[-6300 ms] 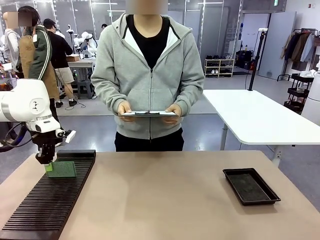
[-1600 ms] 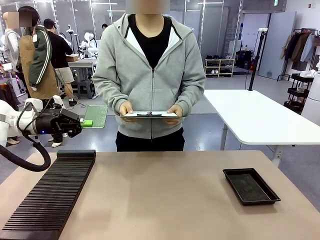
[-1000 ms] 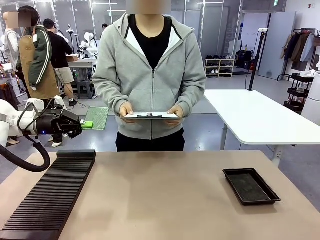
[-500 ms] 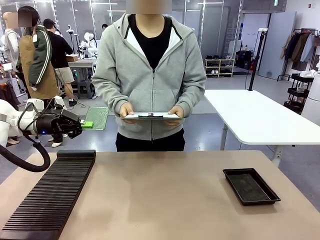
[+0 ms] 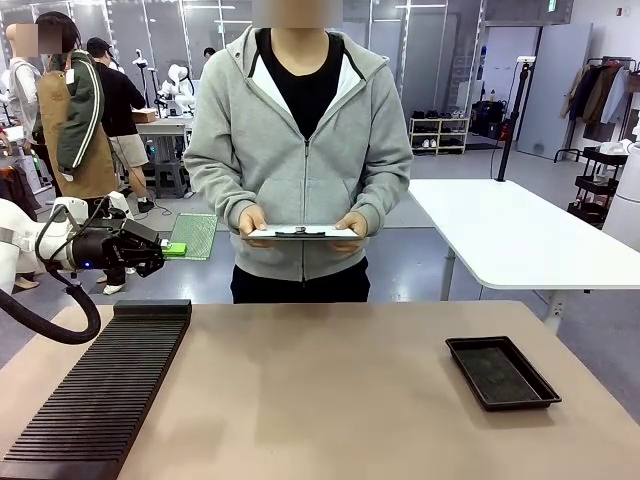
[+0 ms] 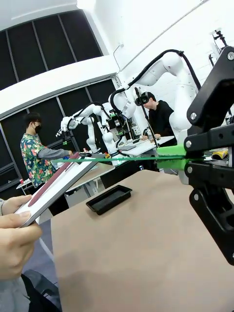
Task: Inspect the PCB.
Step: Release the Blank PCB you were holding.
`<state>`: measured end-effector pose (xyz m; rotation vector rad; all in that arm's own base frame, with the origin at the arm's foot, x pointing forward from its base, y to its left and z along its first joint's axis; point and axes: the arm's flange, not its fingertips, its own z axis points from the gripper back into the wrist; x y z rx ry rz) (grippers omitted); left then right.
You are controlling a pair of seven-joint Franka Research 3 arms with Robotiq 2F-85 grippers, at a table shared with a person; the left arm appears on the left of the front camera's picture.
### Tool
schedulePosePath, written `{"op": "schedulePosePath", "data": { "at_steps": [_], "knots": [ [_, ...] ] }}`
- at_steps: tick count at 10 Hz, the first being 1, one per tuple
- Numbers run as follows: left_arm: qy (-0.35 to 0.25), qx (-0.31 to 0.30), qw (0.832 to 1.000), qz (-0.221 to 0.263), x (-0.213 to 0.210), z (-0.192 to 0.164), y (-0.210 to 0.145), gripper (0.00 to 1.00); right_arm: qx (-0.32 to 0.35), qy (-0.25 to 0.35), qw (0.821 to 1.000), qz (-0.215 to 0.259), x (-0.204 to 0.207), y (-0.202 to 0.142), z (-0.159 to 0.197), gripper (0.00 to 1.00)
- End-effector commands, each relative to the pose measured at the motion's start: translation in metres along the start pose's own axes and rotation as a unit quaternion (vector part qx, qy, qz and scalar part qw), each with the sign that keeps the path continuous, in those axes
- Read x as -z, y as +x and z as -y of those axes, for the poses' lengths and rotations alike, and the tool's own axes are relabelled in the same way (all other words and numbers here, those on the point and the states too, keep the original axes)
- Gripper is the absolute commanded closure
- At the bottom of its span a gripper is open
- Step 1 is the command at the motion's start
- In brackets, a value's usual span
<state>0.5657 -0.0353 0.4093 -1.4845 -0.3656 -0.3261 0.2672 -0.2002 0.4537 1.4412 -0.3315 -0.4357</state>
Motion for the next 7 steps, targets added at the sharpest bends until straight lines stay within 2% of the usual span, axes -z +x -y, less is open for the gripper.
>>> {"op": "schedulePosePath", "data": {
  "at_steps": [1,7],
  "knots": [
    [-0.006,0.000,1.000,0.009,0.0006,0.0021,0.0002,1.00,-0.004,0.000,1.000,0.001,-0.0007,-0.0011,-0.0026,0.00],
    [-0.006,0.000,1.000,0.009,0.0006,0.0021,0.0002,1.00,-0.004,0.000,1.000,0.001,-0.0007,-0.0011,-0.0026,0.00]
  ]
}}
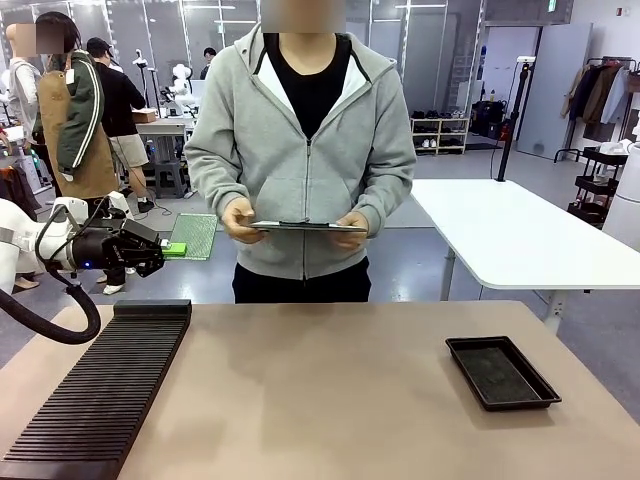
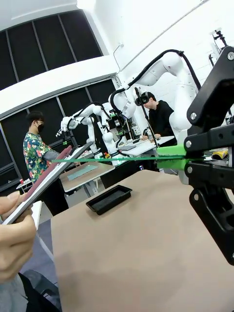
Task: Inspect the PCB.
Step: Release the Blank PCB you were holding.
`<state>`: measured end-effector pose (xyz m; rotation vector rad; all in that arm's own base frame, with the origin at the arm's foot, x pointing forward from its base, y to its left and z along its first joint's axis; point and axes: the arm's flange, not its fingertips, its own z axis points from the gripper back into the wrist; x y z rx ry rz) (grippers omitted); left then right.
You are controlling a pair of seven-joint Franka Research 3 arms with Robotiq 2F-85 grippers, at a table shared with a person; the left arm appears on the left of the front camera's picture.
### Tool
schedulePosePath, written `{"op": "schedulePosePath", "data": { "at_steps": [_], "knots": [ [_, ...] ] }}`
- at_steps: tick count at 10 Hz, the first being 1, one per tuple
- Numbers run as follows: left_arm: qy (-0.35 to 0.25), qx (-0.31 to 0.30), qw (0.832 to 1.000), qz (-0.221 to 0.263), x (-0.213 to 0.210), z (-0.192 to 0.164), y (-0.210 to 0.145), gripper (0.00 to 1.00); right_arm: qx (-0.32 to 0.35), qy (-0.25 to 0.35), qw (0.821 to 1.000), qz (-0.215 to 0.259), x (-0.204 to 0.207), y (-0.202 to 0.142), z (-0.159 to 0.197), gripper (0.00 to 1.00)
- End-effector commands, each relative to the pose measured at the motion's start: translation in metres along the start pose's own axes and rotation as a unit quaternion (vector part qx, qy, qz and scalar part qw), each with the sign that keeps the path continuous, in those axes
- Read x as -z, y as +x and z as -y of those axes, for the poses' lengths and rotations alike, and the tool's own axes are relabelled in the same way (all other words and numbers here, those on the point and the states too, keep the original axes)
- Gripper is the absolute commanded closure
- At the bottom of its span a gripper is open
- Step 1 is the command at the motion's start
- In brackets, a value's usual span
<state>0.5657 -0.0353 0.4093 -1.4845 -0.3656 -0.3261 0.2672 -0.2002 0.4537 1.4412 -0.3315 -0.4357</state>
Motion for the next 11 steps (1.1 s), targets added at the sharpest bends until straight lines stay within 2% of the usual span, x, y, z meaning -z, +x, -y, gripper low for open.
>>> {"op": "schedulePosePath", "data": {
  "at_steps": [1,11],
  "knots": [
    [-0.006,0.000,1.000,0.009,0.0006,0.0021,0.0002,1.00,-0.004,0.000,1.000,0.001,-0.0007,-0.0011,-0.0026,0.00],
    [-0.006,0.000,1.000,0.009,0.0006,0.0021,0.0002,1.00,-0.004,0.000,1.000,0.001,-0.0007,-0.0011,-0.0026,0.00]
  ]
}}
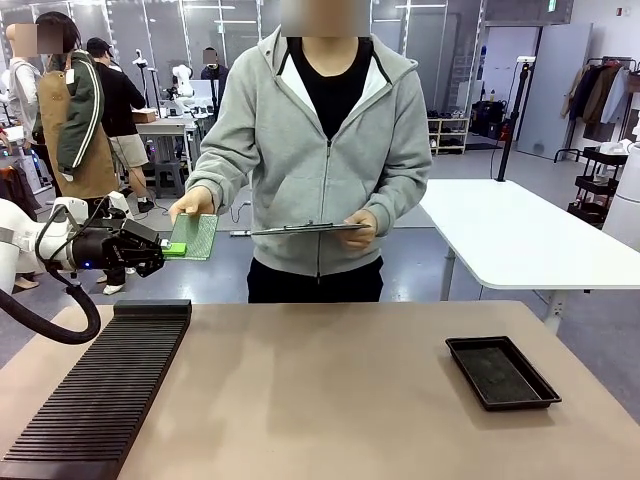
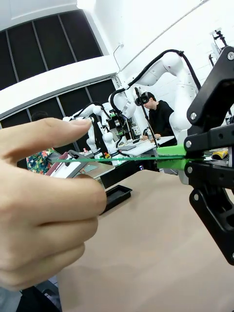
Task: Inspect the PCB.
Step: Release the Blank PCB you were holding.
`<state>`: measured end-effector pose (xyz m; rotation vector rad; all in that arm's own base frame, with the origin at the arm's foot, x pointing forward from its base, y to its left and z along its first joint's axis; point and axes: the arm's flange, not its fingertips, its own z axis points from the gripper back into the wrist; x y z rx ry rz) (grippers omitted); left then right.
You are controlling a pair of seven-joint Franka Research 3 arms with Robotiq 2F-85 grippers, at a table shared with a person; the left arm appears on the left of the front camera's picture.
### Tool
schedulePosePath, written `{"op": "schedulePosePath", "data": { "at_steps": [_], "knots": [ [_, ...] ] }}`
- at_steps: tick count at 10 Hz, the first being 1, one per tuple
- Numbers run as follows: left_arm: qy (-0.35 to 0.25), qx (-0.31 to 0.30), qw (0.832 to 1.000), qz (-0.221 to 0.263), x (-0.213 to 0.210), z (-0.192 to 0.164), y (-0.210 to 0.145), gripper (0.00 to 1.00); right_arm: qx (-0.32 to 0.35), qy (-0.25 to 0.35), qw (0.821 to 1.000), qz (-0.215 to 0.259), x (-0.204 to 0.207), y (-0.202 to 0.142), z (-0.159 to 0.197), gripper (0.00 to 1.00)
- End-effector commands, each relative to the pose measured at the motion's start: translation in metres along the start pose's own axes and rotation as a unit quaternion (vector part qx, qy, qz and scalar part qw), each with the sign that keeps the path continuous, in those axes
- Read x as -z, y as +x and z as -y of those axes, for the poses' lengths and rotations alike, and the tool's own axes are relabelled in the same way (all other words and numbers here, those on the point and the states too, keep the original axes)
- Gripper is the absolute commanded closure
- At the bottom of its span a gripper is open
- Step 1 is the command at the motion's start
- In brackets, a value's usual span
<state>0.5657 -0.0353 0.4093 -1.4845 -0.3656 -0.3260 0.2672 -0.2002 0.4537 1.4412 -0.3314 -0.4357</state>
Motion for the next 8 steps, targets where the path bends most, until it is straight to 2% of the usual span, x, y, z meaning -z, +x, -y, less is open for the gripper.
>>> {"op": "schedulePosePath", "data": {
  "at_steps": [1,8],
  "knots": [
    [-0.006,0.000,1.000,0.009,0.0006,0.0021,0.0002,1.00,-0.004,0.000,1.000,0.001,-0.0007,-0.0011,-0.0026,0.00],
    [-0.006,0.000,1.000,0.009,0.0006,0.0021,0.0002,1.00,-0.004,0.000,1.000,0.001,-0.0007,-0.0011,-0.0026,0.00]
  ]
}}
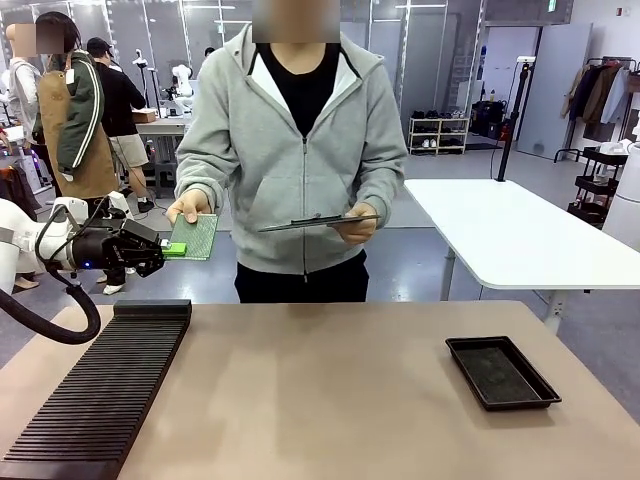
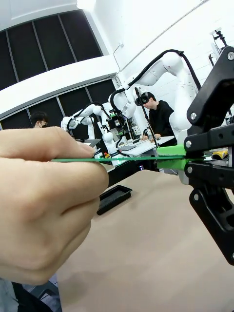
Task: Inspect the PCB.
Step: Release the Blank PCB you were holding.
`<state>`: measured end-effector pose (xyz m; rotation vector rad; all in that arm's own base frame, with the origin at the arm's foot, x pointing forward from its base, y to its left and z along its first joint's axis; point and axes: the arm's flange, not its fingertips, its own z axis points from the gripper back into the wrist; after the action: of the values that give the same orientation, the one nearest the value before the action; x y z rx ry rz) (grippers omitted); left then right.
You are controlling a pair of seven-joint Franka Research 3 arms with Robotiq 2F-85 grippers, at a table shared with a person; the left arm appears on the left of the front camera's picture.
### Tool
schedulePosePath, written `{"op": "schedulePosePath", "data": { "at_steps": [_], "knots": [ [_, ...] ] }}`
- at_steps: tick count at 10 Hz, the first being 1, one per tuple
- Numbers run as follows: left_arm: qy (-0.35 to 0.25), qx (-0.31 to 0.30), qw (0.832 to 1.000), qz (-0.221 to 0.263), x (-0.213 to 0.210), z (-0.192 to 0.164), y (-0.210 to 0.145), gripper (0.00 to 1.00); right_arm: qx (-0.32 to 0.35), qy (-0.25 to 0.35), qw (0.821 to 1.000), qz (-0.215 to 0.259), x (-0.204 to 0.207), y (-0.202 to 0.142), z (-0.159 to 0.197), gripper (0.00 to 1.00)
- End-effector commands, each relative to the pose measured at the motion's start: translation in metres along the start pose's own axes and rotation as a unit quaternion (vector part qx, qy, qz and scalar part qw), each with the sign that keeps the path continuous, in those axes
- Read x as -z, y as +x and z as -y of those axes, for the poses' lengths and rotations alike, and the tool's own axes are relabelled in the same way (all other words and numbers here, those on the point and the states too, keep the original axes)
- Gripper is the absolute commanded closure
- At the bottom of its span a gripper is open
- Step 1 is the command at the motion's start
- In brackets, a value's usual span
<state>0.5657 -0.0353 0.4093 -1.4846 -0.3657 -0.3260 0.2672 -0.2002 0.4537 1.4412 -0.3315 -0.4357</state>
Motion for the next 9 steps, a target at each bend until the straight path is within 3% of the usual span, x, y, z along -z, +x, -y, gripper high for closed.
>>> {"op": "schedulePosePath", "data": {
  "at_steps": [1,9],
  "knots": [
    [-0.006,0.000,1.000,0.009,0.0006,0.0021,0.0002,1.00,-0.004,0.000,1.000,0.001,-0.0007,-0.0011,-0.0026,0.00],
    [-0.006,0.000,1.000,0.009,0.0006,0.0021,0.0002,1.00,-0.004,0.000,1.000,0.001,-0.0007,-0.0011,-0.0026,0.00]
  ]
}}
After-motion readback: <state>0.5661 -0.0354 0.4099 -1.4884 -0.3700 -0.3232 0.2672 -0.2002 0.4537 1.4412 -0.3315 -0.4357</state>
